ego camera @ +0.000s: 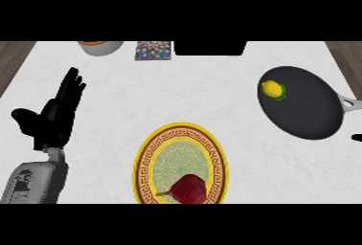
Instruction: Pick the lemon from the plate and place it in the pan
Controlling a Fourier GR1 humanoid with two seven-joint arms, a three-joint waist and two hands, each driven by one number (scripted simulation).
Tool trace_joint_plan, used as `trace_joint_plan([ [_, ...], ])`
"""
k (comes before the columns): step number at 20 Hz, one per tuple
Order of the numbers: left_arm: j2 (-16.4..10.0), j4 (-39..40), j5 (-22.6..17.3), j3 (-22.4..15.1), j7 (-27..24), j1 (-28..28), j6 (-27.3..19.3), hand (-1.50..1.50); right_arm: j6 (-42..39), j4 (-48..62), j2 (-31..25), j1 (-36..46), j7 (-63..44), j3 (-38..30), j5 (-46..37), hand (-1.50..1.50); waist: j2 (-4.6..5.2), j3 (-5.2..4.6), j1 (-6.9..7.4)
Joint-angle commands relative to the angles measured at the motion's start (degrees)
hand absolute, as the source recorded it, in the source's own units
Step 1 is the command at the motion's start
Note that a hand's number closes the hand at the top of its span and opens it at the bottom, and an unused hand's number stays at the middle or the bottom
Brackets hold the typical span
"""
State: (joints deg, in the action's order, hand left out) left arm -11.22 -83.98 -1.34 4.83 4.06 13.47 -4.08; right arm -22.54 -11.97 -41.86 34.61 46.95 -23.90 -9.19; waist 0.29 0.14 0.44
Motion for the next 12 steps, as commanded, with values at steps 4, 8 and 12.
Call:
trace_joint_plan([
  [4,-1.4,-0.7,-1.1,1.4,-0.4,-2.2,1.7,0.0,-15.0,-3.7,-5.4,-11.4,9.8,-0.5,2.7,-1.5,-0.52,-0.08,-1.02],
  [8,0.2,-2.9,0.3,0.0,0.8,-3.5,-0.2,0.0,-17.1,-7.6,-6.9,-15.4,8.9,-1.7,5.9,-1.5,-0.83,-0.13,-1.58],
  [12,-1.5,0.9,0.1,1.7,0.9,0.7,0.3,0.0,-17.8,-12.0,-5.8,-18.7,7.5,0.5,6.2,-1.5,-0.53,-0.15,-1.72],
])
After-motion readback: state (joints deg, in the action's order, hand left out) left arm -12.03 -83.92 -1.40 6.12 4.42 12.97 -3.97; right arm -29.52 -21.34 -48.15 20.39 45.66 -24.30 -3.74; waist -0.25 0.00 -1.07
